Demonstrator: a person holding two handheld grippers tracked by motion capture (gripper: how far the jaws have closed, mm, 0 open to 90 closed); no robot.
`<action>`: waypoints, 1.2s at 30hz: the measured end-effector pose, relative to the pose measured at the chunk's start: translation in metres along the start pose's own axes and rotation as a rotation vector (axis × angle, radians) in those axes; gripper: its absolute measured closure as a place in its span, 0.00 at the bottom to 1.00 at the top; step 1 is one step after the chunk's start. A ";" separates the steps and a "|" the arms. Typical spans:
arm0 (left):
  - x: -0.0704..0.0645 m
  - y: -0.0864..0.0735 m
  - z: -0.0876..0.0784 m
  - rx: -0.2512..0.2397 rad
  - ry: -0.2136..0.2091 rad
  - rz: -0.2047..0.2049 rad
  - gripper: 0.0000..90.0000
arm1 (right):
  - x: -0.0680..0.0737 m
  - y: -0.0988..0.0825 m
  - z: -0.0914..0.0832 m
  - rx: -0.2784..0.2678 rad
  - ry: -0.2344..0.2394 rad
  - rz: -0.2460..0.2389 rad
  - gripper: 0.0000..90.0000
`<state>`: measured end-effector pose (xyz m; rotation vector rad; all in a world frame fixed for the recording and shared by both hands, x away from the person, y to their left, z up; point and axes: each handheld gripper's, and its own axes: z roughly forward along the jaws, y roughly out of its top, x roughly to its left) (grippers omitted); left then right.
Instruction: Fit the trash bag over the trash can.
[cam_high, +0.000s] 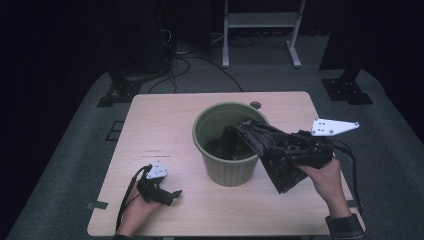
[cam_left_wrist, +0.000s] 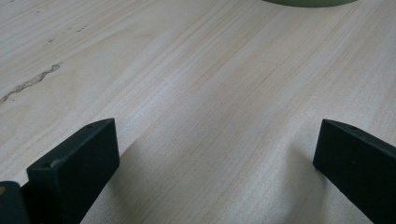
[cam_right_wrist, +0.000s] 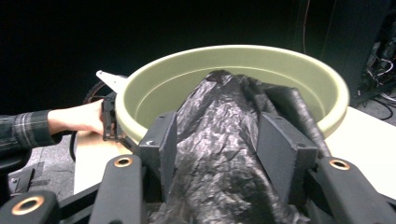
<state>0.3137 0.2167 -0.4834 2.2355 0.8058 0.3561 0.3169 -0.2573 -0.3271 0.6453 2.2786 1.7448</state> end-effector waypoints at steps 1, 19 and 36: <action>0.000 0.000 0.000 0.000 0.000 0.000 0.00 | 0.003 -0.002 0.000 0.004 -0.006 -0.004 0.51; 0.000 0.000 0.000 0.000 0.000 -0.001 0.00 | 0.012 -0.009 0.007 0.036 -0.094 -0.063 0.95; 0.000 0.000 0.000 0.000 0.000 0.000 0.00 | -0.013 0.038 0.000 -0.097 -0.091 -0.037 1.00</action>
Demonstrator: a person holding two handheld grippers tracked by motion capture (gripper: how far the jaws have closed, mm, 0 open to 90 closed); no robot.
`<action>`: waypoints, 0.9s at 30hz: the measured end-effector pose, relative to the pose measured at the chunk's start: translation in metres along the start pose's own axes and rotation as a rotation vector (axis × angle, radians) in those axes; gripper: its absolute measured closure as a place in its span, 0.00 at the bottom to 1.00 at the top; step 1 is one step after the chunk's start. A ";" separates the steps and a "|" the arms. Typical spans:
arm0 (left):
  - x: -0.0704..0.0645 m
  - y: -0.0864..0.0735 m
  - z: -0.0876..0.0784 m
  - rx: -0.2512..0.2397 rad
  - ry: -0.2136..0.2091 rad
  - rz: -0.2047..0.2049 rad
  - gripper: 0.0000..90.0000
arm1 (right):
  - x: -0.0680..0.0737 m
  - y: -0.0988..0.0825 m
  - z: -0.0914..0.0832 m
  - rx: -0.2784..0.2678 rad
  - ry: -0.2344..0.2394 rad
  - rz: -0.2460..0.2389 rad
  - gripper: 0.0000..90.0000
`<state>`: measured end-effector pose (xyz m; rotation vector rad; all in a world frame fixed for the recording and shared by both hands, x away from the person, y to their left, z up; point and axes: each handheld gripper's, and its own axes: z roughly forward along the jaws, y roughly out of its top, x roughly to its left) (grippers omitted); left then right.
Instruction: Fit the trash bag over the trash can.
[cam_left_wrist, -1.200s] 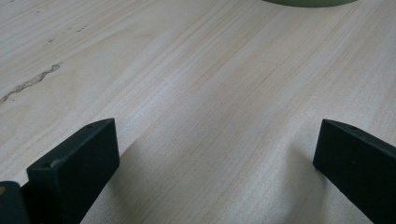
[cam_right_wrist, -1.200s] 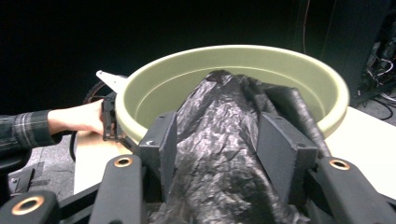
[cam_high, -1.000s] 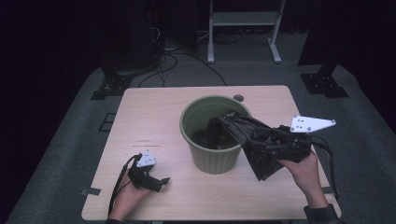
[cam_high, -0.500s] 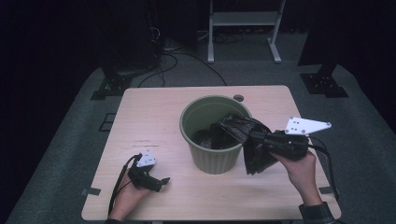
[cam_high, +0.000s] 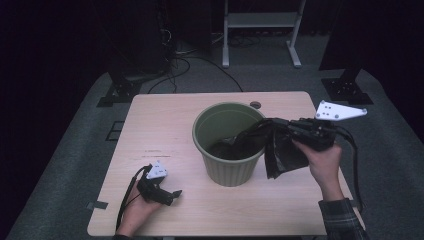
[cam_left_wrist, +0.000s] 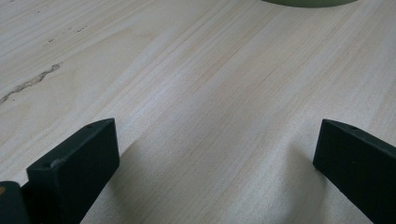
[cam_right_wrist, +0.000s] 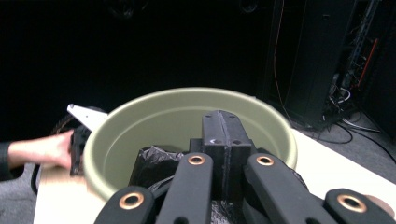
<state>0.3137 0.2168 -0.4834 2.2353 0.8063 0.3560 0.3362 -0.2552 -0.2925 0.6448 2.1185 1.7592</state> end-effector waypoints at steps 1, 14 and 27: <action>0.000 0.000 0.000 0.000 0.000 0.000 0.00 | -0.003 0.003 0.002 -0.005 -0.001 0.006 1.00; -0.001 0.003 -0.003 -0.006 0.007 0.011 0.00 | -0.028 0.013 0.034 0.000 0.023 0.062 1.00; -0.006 0.056 -0.068 -0.285 -0.167 0.073 0.35 | -0.028 0.013 0.036 0.011 0.027 0.056 1.00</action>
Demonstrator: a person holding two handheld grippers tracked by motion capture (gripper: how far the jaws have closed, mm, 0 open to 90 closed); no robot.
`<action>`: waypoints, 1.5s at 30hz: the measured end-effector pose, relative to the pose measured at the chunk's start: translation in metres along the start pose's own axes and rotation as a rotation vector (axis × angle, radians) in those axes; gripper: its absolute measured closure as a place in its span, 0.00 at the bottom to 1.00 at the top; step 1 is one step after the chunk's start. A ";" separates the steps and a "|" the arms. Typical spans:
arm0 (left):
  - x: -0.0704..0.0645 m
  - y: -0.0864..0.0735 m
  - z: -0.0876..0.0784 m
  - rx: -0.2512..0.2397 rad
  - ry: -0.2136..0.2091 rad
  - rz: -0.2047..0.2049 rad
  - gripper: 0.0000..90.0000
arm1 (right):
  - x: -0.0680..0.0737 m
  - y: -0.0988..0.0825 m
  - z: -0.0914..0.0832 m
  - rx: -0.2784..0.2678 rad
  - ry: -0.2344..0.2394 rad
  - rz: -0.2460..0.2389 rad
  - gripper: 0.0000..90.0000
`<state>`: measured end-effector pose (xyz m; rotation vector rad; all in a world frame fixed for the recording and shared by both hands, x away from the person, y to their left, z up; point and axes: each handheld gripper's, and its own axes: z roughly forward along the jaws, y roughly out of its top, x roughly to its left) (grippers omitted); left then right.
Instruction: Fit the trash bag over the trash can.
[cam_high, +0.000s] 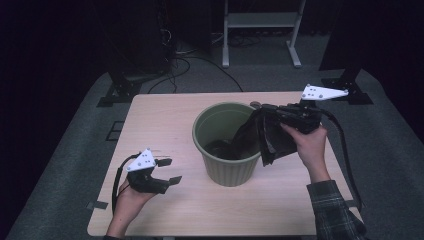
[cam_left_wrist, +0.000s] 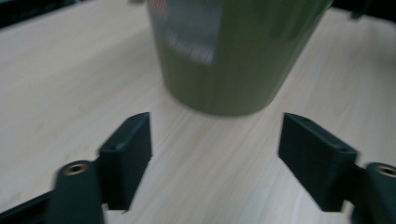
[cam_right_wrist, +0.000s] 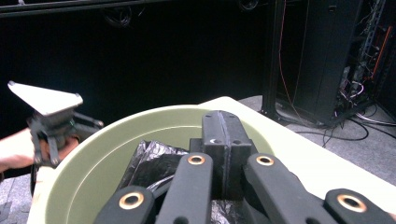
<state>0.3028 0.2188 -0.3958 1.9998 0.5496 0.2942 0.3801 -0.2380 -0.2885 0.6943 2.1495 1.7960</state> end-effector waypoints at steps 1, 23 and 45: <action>-0.001 0.006 -0.002 -0.012 -0.019 0.003 0.42 | 0.000 0.000 0.001 0.002 -0.001 0.002 1.00; -0.004 0.143 0.028 -0.177 -0.224 0.122 0.70 | 0.002 0.012 0.007 -0.001 0.014 -0.002 1.00; -0.008 0.190 0.091 -0.185 -0.279 0.183 0.66 | 0.007 0.020 0.021 0.000 0.038 -0.002 1.00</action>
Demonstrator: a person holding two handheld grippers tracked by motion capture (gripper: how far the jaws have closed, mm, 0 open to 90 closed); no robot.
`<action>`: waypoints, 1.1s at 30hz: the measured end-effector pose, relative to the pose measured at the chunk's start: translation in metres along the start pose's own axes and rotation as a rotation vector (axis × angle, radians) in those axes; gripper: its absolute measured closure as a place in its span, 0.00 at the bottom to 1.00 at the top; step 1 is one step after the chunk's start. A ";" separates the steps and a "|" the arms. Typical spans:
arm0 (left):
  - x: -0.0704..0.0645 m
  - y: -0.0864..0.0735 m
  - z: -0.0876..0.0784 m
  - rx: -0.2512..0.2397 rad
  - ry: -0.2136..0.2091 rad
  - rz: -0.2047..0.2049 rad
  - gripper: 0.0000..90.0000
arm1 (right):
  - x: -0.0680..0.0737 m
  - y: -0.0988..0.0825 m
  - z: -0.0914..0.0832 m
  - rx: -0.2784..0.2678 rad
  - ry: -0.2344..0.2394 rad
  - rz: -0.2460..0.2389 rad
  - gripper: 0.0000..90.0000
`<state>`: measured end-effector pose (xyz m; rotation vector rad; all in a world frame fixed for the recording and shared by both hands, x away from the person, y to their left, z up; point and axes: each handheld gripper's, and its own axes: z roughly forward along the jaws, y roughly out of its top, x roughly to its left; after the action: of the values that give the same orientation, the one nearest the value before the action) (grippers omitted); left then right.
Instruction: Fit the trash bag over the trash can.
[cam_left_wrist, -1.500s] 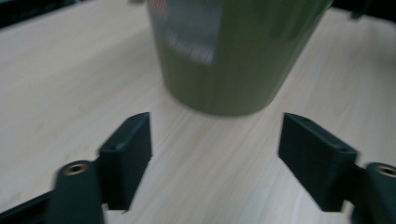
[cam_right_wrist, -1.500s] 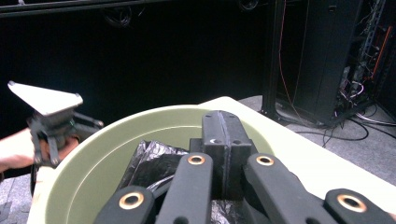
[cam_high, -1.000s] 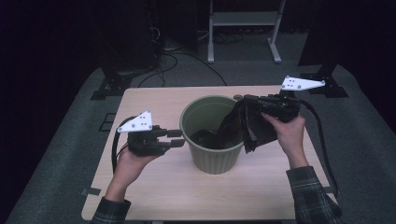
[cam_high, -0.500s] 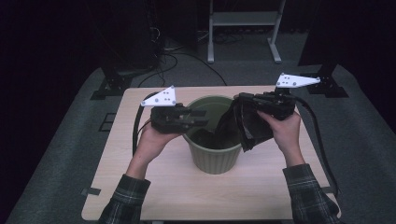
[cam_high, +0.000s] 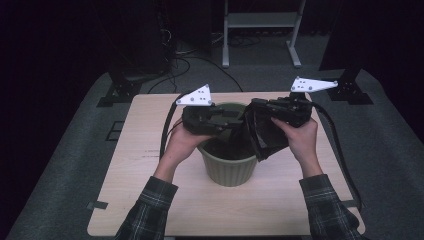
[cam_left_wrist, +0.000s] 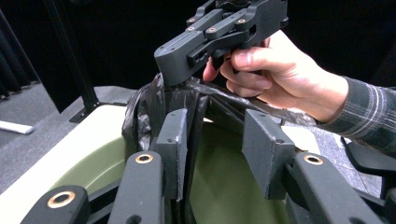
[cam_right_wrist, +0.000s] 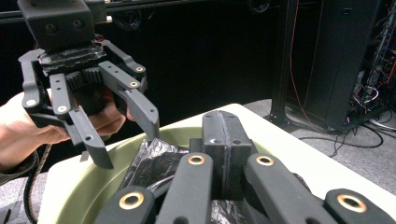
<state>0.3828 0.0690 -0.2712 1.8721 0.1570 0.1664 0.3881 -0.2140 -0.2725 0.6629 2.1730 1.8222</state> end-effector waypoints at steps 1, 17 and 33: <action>0.000 0.000 0.002 0.005 0.002 0.004 0.66 | 0.000 0.000 0.000 -0.002 0.001 0.002 1.00; 0.009 -0.005 0.002 0.064 0.011 0.014 1.00 | -0.001 0.001 -0.004 0.016 -0.024 -0.009 1.00; 0.023 -0.029 -0.070 -0.009 0.113 -0.061 1.00 | -0.016 -0.017 -0.023 0.028 -0.080 0.022 1.00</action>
<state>0.3911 0.1472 -0.2771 1.8476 0.2904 0.2306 0.3882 -0.2434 -0.2866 0.7555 2.1523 1.7479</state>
